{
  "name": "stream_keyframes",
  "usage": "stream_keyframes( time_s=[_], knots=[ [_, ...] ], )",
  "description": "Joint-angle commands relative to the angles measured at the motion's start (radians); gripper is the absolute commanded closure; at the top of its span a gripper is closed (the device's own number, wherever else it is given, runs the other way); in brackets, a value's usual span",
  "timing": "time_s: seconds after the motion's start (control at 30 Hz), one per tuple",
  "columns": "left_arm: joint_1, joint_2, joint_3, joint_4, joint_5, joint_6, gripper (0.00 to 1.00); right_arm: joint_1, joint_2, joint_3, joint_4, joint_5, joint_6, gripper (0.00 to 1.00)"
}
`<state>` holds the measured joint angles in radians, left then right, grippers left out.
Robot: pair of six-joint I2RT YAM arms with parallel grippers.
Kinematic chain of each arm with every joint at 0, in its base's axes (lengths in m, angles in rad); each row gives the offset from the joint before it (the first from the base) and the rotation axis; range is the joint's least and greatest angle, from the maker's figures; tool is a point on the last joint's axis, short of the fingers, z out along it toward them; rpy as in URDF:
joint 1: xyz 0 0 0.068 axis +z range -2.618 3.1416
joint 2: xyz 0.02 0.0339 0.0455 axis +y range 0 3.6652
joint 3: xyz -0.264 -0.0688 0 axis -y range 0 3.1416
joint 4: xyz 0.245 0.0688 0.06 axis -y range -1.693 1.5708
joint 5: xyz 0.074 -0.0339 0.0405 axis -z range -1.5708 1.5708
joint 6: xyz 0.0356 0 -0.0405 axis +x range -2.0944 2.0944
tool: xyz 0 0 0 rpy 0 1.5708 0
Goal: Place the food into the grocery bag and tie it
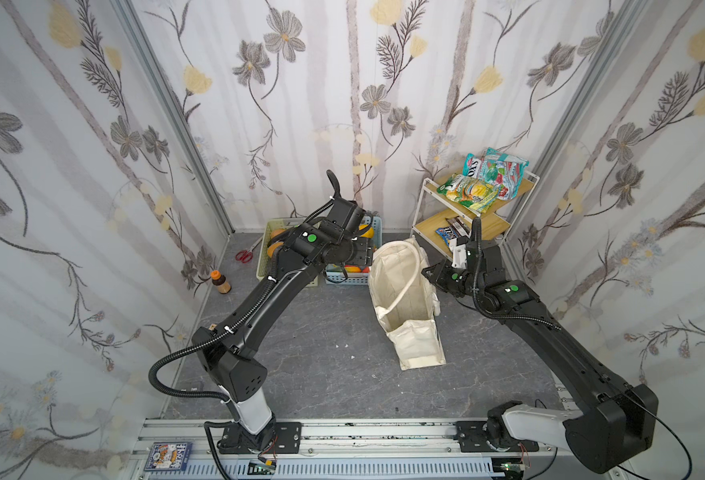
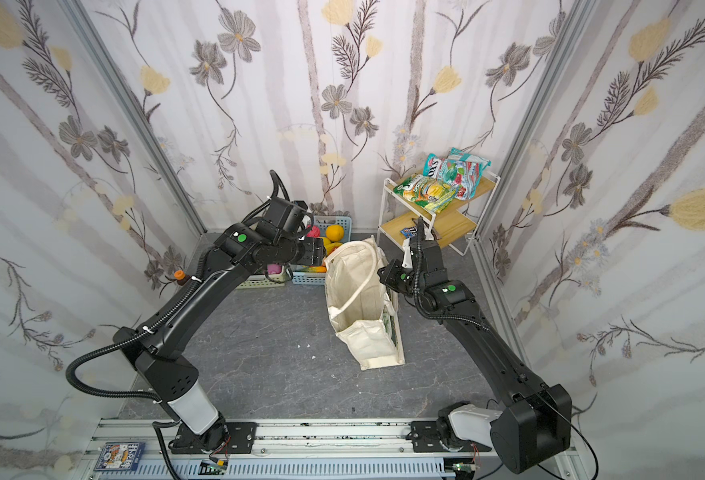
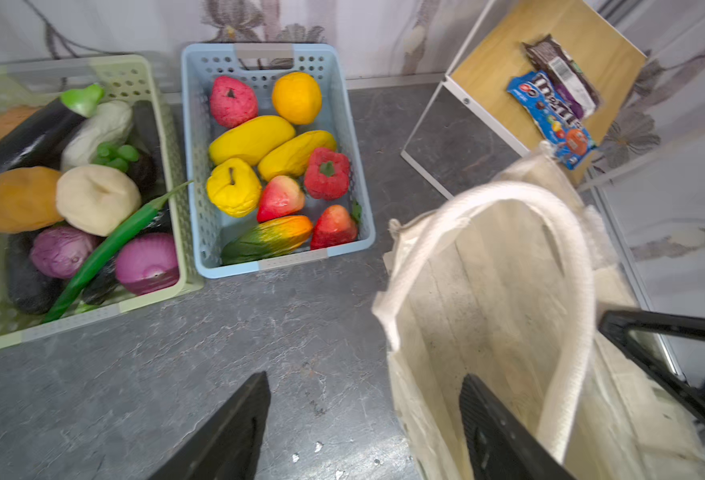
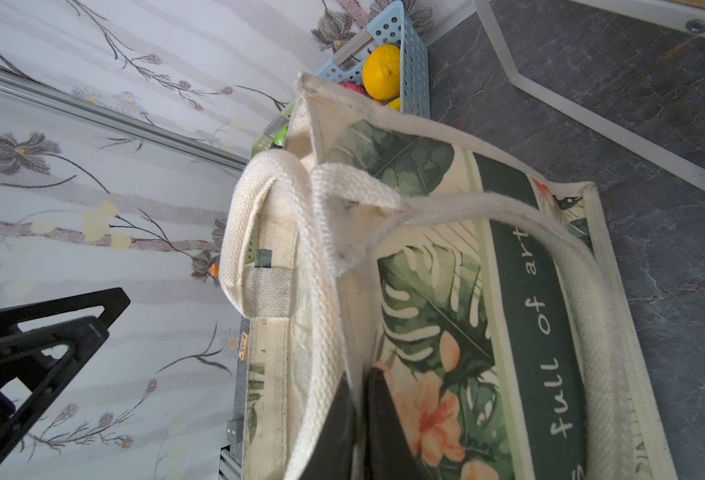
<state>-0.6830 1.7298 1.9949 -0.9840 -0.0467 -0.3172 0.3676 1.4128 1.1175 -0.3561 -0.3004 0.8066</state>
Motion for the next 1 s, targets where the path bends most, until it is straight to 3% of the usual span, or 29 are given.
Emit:
stream_keyframes(
  time_s=[0.0,0.2,0.43,0.97],
  knots=[
    [-0.037,0.025,0.025,-0.015,0.065,0.053,0.31,-0.008,-0.002,-0.02,0.036,0.004,0.01,0.9],
    [-0.105,0.083,0.022,0.022,0.173,0.018,0.41,-0.019,-0.017,-0.035,0.03,0.008,0.006,0.9],
    [-0.167,0.141,0.023,0.087,0.284,-0.022,0.43,-0.023,-0.021,-0.038,0.017,0.016,-0.001,0.9],
    [-0.226,0.248,0.104,0.031,0.209,-0.045,0.56,-0.045,-0.031,-0.057,0.022,0.005,-0.013,0.9]
  ],
)
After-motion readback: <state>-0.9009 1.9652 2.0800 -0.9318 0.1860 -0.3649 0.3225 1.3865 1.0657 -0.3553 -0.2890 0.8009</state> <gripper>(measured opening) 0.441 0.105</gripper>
